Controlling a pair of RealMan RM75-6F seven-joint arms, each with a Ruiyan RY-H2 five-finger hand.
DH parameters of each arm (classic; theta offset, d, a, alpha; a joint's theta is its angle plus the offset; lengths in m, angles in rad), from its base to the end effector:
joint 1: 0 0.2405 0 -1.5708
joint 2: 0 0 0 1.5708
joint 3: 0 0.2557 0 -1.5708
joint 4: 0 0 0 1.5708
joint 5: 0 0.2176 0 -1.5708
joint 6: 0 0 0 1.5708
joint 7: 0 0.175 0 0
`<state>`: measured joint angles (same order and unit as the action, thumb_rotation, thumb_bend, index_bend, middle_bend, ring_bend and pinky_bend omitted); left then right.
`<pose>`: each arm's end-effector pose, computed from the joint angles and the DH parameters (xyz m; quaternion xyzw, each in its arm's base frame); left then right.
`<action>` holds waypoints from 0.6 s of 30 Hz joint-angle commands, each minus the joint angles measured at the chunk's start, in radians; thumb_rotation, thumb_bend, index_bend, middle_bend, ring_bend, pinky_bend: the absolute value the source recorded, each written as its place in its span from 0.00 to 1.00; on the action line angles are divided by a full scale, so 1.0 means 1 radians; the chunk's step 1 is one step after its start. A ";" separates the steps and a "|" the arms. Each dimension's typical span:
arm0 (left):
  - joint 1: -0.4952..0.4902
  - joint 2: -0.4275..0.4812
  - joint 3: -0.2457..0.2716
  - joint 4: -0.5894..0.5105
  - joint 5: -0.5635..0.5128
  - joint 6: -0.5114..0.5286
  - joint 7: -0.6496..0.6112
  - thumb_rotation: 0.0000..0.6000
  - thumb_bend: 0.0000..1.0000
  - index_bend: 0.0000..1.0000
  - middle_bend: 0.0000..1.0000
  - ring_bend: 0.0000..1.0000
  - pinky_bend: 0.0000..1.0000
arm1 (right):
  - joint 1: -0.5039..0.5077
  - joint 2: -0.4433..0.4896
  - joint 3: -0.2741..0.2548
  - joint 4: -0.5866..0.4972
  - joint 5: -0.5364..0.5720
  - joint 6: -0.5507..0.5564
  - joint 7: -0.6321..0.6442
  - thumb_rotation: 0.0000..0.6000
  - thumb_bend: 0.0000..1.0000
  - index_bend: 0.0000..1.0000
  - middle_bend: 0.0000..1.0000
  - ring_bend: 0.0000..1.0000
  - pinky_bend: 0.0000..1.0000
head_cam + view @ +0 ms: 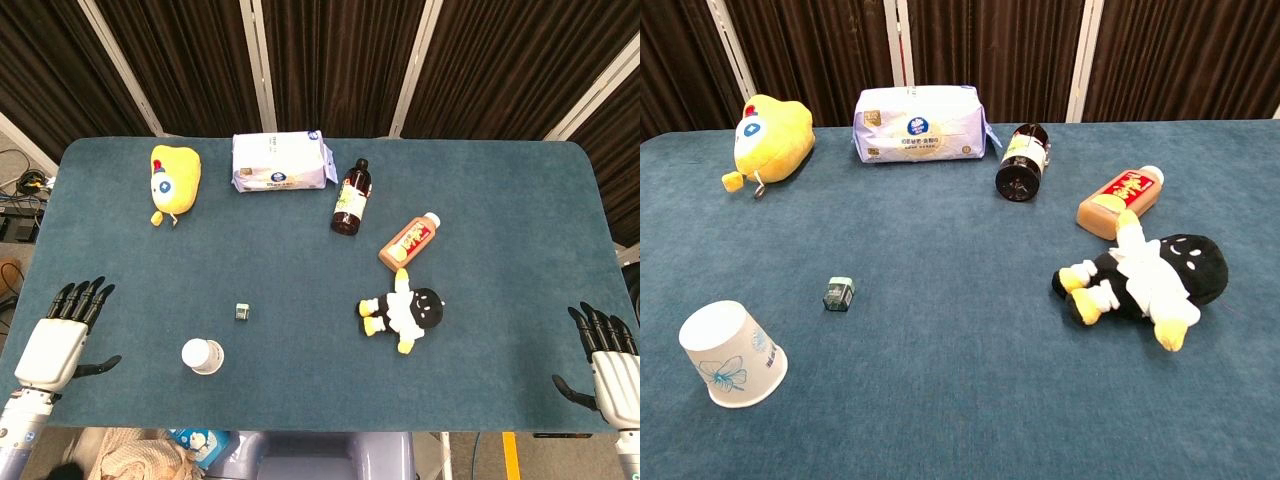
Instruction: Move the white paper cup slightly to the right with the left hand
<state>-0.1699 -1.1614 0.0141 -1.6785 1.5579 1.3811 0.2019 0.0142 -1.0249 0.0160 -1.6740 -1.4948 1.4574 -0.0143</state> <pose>-0.2792 0.2187 0.1015 -0.6827 -0.3583 -0.3480 0.5333 -0.3282 -0.1818 0.1668 0.5977 -0.4134 0.3356 0.5993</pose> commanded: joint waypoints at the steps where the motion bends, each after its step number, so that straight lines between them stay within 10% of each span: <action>1: -0.022 0.015 0.015 -0.003 0.016 -0.042 -0.003 1.00 0.08 0.00 0.00 0.00 0.04 | 0.001 -0.002 0.002 0.000 0.003 -0.002 -0.003 1.00 0.24 0.00 0.00 0.00 0.00; 18: -0.155 -0.089 -0.014 -0.127 -0.097 -0.266 0.220 1.00 0.13 0.09 0.15 0.13 0.27 | 0.000 0.002 0.000 0.001 0.001 -0.001 0.009 1.00 0.24 0.00 0.00 0.00 0.00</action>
<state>-0.3083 -1.2246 0.0070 -1.7974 1.4796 1.1342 0.3926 0.0146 -1.0231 0.0162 -1.6735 -1.4937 1.4559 -0.0047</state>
